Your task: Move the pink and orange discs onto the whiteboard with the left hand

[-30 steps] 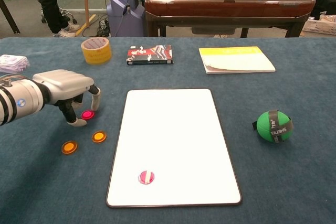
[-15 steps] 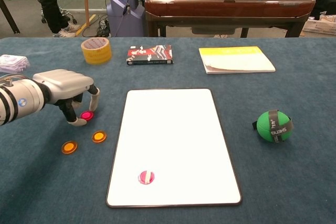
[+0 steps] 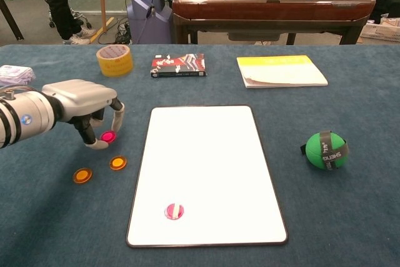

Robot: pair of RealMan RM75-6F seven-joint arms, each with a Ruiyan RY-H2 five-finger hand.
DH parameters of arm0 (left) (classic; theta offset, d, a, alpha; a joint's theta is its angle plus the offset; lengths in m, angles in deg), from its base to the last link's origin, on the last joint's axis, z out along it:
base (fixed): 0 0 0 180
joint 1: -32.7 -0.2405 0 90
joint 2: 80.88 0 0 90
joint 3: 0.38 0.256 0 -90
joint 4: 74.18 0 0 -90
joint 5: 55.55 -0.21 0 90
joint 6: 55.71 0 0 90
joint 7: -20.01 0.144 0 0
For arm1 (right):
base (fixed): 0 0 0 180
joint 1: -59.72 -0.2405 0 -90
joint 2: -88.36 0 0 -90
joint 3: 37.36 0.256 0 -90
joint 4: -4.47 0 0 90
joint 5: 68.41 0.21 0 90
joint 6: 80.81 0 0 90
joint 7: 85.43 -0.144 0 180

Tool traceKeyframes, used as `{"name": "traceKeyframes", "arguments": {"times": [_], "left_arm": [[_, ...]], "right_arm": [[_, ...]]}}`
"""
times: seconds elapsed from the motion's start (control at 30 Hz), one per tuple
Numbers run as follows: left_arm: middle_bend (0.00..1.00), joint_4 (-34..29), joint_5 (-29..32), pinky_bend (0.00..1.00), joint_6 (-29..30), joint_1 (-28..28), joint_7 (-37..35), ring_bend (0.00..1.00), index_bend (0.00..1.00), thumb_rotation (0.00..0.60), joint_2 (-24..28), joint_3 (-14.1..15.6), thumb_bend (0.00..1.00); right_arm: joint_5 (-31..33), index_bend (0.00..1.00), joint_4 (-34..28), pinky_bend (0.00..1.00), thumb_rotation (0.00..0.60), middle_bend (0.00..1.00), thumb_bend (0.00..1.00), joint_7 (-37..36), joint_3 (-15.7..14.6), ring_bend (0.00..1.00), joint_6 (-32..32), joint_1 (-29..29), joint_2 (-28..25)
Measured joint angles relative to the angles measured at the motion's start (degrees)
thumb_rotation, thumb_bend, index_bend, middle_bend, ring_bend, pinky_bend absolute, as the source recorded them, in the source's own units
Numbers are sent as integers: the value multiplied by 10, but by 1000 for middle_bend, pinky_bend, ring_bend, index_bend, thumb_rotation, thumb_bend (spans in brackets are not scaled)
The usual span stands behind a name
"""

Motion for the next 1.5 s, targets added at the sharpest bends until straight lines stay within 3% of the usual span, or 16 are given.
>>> {"name": "traceKeyframes", "arguments": {"times": [0.33,0.63,1.27,1.5], "left_arm": [[1000,-131,-52,1000,35,15,46,965,611,600,22,6,283],[1000,-186,-84,1000,64,27,90,965,611,600,18,18,283],[1000,-180,-54,1000,51,50,107,960,592,600,-12,30,283],[1000,-176,-54,1000,61,51,119,960,537,600,-17,38,283]], "right_arm": [[-3,203,1,397,600,251,139,-3,-1,272,-2,1,-2],[-7,203,5,397,600,257,134,-29,-2,272,-17,9,-9],[-6,203,16,397,600,257,134,-63,1,272,-41,25,-16],[-6,203,16,397,600,257,134,-63,2,272,-40,25,-15]]}}
